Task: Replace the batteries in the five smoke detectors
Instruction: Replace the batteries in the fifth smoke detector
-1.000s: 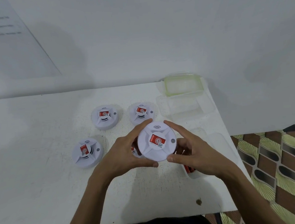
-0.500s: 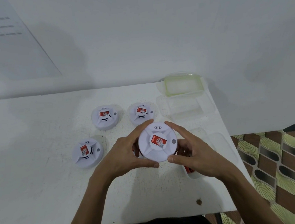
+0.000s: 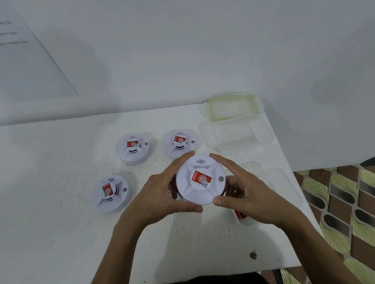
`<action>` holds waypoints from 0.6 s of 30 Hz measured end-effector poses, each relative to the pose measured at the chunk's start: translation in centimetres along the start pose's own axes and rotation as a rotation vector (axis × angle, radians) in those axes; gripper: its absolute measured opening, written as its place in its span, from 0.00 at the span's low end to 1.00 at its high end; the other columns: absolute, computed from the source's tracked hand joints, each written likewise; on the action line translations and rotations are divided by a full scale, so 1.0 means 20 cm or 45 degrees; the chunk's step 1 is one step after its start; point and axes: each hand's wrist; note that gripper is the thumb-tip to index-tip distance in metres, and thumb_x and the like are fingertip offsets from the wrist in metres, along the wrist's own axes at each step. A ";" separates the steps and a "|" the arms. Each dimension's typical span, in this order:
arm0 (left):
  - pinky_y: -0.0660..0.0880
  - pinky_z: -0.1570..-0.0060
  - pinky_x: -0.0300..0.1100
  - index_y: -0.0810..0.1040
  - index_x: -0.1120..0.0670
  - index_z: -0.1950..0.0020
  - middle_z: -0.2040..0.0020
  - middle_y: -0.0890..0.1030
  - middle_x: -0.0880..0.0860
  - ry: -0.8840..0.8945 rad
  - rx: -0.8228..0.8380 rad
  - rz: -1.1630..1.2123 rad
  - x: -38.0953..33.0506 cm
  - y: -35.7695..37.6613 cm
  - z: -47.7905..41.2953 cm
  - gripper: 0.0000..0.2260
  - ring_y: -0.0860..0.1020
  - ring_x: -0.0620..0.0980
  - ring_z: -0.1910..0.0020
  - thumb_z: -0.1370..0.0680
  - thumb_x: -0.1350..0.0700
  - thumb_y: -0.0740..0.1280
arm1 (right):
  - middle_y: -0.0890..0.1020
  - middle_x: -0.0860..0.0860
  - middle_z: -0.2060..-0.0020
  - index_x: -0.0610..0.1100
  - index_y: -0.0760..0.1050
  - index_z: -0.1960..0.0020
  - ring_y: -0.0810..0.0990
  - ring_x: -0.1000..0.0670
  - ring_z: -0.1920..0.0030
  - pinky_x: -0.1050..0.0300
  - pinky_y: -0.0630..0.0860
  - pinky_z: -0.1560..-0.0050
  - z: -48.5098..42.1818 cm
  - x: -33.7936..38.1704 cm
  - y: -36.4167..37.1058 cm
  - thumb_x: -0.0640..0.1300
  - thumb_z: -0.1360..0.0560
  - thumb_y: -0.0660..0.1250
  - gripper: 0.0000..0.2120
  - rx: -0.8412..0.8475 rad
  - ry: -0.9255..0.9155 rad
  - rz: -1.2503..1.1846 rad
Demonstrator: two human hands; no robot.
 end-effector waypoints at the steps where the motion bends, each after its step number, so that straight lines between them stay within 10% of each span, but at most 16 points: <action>1: 0.70 0.48 0.24 0.56 0.23 0.35 0.40 0.70 0.24 0.000 -0.001 -0.003 0.00 0.00 0.00 0.40 0.71 0.30 0.39 0.40 0.37 0.75 | 0.83 0.51 0.52 0.64 0.52 0.25 0.78 0.55 0.61 0.62 0.78 0.55 0.00 0.00 0.00 0.47 0.26 0.72 0.40 -0.002 -0.003 0.004; 18: 0.72 0.45 0.30 0.57 0.27 0.32 0.39 0.71 0.27 -0.005 0.001 -0.016 0.02 0.00 0.00 0.42 0.72 0.33 0.39 0.39 0.39 0.77 | 0.83 0.50 0.52 0.66 0.51 0.25 0.79 0.50 0.60 0.58 0.80 0.53 0.00 -0.01 0.00 0.47 0.26 0.72 0.40 0.002 -0.007 0.017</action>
Point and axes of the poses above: each hand's wrist, its own z-axis away from the middle knuckle, its own y-axis out of the palm, x = y × z
